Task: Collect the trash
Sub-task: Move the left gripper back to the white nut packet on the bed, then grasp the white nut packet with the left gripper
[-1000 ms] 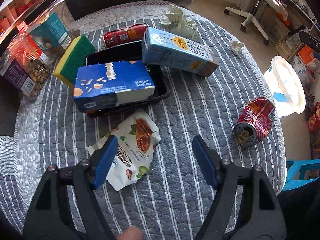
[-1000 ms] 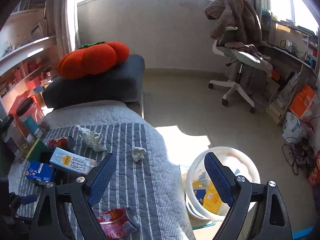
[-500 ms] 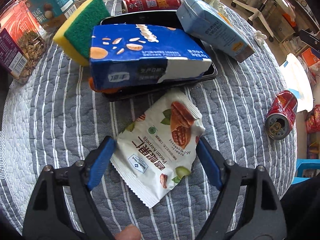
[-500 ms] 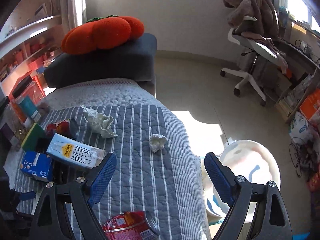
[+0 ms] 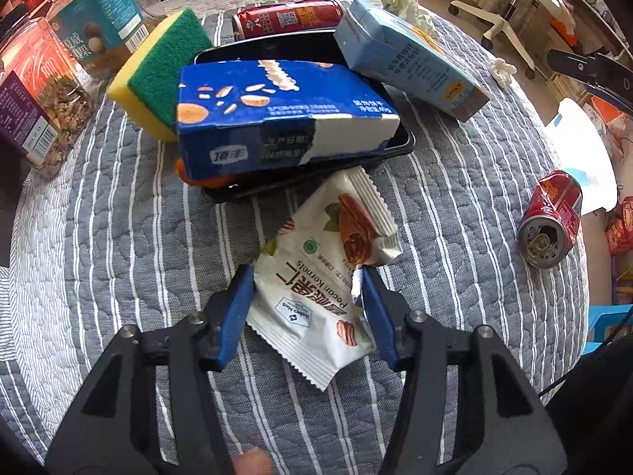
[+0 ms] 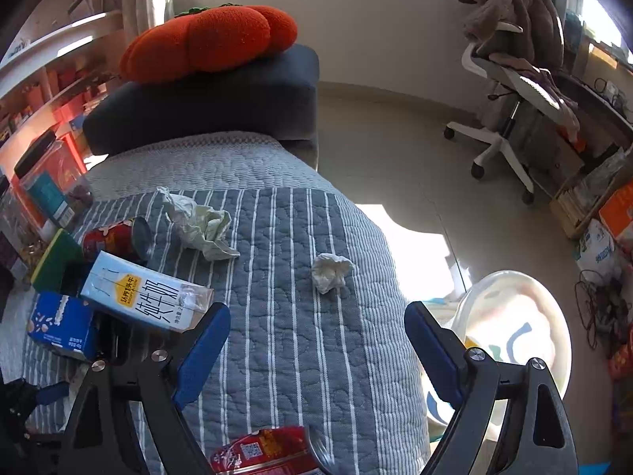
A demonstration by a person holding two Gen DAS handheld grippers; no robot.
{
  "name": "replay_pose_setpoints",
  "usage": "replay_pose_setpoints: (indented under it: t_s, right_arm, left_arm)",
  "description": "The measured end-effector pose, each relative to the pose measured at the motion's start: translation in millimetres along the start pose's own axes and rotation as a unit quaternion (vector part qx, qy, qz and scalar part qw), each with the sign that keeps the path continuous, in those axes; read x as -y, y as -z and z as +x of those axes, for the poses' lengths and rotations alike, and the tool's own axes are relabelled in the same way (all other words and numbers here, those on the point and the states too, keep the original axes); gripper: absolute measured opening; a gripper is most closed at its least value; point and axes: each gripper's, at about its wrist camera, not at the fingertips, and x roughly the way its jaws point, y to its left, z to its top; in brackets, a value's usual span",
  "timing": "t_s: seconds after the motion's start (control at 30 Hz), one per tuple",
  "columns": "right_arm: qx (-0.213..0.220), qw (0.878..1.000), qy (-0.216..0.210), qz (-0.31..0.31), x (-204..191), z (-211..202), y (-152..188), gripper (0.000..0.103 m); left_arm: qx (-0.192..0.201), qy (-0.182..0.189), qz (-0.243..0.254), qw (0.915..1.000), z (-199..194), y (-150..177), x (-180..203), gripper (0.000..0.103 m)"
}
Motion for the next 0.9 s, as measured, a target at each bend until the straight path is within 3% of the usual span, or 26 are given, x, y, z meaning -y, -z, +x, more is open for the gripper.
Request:
replay_pose_setpoints:
  t_s: [0.1,0.13,0.17,0.2,0.33,0.4,0.47,0.5,0.7,0.87,0.9]
  right_arm:
    - [0.002,1.0,-0.001,-0.003,-2.0,-0.5,-1.0,0.091]
    - [0.002,1.0,-0.001,-0.003,-2.9,-0.7,-0.9,0.091]
    - [0.003,1.0,-0.002,-0.004,-3.5,-0.7,-1.3,0.091]
    - [0.003,1.0,-0.002,-0.004,-3.6,-0.9,-1.5,0.091]
    - [0.006,1.0,-0.002,-0.007,-5.2,-0.7,-2.7,0.091]
    - [0.006,1.0,0.001,-0.008,-4.8,0.0,-2.9,0.091]
    - [0.004,1.0,0.002,-0.006,-3.0,0.5,-2.6,0.091]
    - [0.004,1.0,0.002,-0.005,-1.9,0.5,-2.4,0.091]
    - [0.002,1.0,-0.001,0.004,3.7,-0.6,-3.4,0.091]
    - [-0.004,1.0,-0.006,-0.002,1.0,1.3,-3.0,0.091]
    - [-0.005,1.0,-0.006,-0.003,1.0,1.6,-2.8,0.091]
  left_arm:
    - [0.01,0.013,-0.003,0.9999,-10.3,4.9,-1.3,0.046]
    - [0.012,0.027,-0.003,0.9996,-14.4,6.5,-1.2,0.002]
    - [0.012,0.037,-0.007,0.9992,-16.3,6.7,-1.6,0.007]
    - [0.016,0.042,-0.007,0.999,-17.3,7.1,-2.3,0.001]
    - [0.018,0.049,0.006,0.9986,-16.5,9.1,1.5,0.002]
    - [0.018,0.056,0.009,0.9982,-18.3,8.8,-0.1,0.019]
    - [0.022,0.053,0.01,0.9983,-21.6,8.0,-5.8,0.084]
    - [0.027,0.045,0.006,0.9986,-22.0,7.7,-10.1,0.093]
    - [0.005,0.037,-0.04,0.9985,-3.1,0.3,-41.4,0.095]
    - [-0.032,0.008,0.008,0.9994,32.4,-7.5,-26.7,0.096]
    - [-0.03,-0.014,0.017,0.9993,37.1,-6.9,-22.3,0.096]
